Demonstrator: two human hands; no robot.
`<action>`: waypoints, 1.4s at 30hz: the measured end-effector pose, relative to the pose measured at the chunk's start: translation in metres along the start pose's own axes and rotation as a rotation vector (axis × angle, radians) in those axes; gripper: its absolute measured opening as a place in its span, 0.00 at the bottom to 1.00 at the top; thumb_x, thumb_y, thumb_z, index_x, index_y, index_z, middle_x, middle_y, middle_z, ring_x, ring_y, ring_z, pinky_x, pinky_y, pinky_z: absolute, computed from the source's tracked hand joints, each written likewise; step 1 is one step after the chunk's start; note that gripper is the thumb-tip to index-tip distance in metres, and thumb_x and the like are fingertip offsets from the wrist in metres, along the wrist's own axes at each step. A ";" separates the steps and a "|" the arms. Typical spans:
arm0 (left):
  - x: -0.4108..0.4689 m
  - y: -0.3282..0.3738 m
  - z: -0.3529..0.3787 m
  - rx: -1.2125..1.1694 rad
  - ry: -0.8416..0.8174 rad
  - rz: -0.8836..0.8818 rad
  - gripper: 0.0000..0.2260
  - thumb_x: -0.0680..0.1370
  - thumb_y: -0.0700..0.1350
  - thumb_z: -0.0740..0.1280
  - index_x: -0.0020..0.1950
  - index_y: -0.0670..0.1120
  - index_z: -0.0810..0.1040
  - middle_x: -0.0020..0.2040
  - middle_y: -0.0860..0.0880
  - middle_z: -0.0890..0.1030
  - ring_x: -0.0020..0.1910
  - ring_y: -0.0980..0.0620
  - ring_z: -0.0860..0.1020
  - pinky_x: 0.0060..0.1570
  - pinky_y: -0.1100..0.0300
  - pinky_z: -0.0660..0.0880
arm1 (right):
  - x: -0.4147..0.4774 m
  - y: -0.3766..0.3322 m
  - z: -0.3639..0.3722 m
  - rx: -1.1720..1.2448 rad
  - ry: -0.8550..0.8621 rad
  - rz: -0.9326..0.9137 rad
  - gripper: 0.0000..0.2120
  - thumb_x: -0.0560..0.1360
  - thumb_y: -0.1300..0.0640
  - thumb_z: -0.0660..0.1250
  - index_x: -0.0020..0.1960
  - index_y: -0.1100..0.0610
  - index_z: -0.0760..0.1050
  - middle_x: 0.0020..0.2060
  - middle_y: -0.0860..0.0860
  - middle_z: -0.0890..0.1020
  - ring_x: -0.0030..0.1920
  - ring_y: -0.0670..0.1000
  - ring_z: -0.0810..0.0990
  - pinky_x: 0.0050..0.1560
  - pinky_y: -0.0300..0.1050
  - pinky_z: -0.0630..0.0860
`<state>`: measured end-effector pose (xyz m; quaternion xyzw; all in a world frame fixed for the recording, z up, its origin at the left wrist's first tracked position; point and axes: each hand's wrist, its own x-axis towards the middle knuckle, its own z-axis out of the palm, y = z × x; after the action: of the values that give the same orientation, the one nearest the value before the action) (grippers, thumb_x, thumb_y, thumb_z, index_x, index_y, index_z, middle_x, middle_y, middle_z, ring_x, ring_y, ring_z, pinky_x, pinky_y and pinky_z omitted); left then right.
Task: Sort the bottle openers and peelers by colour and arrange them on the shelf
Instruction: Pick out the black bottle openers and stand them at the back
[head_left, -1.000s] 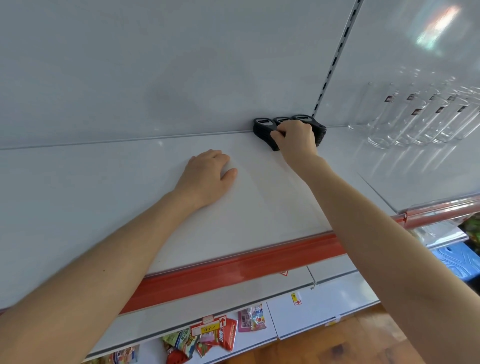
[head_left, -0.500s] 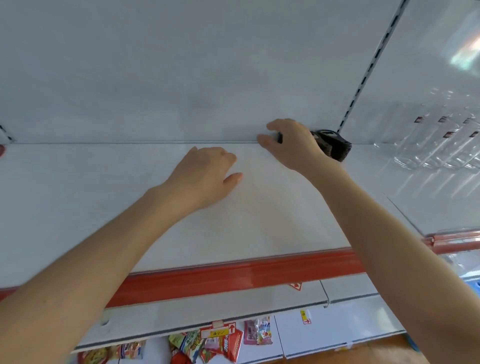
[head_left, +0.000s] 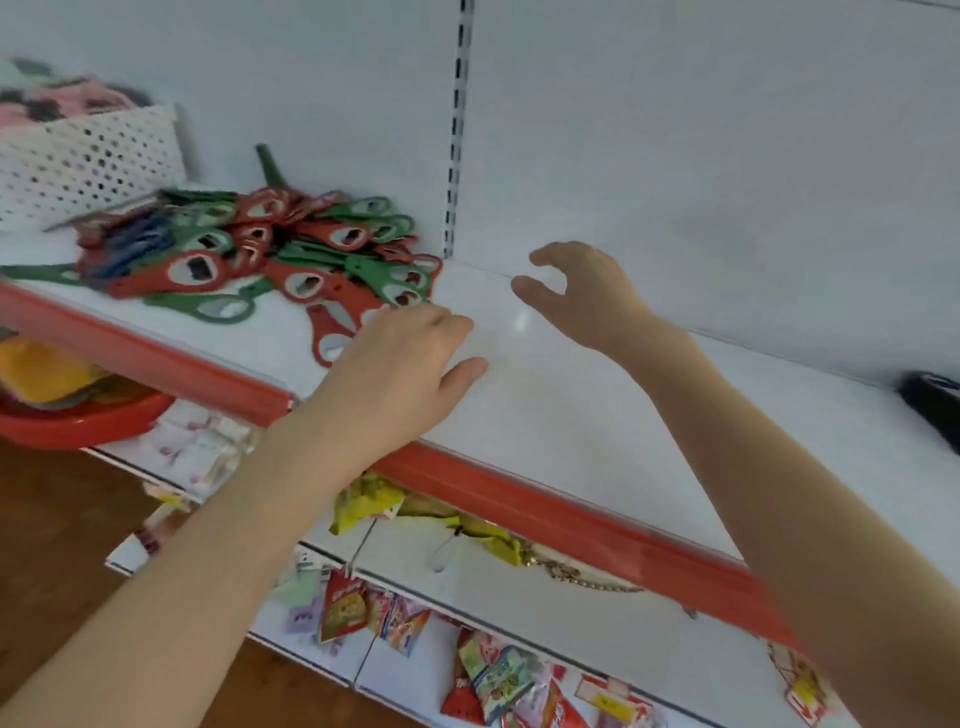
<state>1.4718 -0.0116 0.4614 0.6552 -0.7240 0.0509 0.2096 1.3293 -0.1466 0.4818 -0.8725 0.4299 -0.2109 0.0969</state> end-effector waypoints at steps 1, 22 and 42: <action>-0.011 -0.019 -0.009 0.009 -0.008 -0.023 0.28 0.75 0.58 0.51 0.56 0.38 0.78 0.50 0.41 0.80 0.49 0.41 0.78 0.51 0.46 0.75 | 0.008 -0.020 0.010 -0.003 -0.018 -0.019 0.22 0.78 0.48 0.61 0.67 0.58 0.69 0.67 0.54 0.72 0.68 0.53 0.66 0.65 0.43 0.62; -0.124 -0.282 -0.100 0.089 0.078 -0.420 0.18 0.79 0.51 0.60 0.62 0.40 0.74 0.57 0.42 0.78 0.56 0.43 0.75 0.57 0.52 0.69 | 0.145 -0.278 0.167 -0.052 -0.232 -0.288 0.18 0.78 0.53 0.61 0.59 0.67 0.73 0.56 0.62 0.77 0.56 0.60 0.75 0.55 0.52 0.71; -0.003 -0.371 -0.062 -0.052 0.023 -0.297 0.18 0.78 0.50 0.60 0.63 0.41 0.73 0.55 0.43 0.78 0.51 0.43 0.75 0.49 0.51 0.72 | 0.217 -0.236 0.217 -0.354 -0.318 -0.213 0.28 0.79 0.39 0.48 0.74 0.51 0.57 0.75 0.53 0.58 0.75 0.53 0.55 0.73 0.55 0.48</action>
<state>1.8462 -0.0375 0.4414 0.7488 -0.6178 0.0082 0.2399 1.7123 -0.1772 0.4324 -0.9384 0.3452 -0.0018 -0.0137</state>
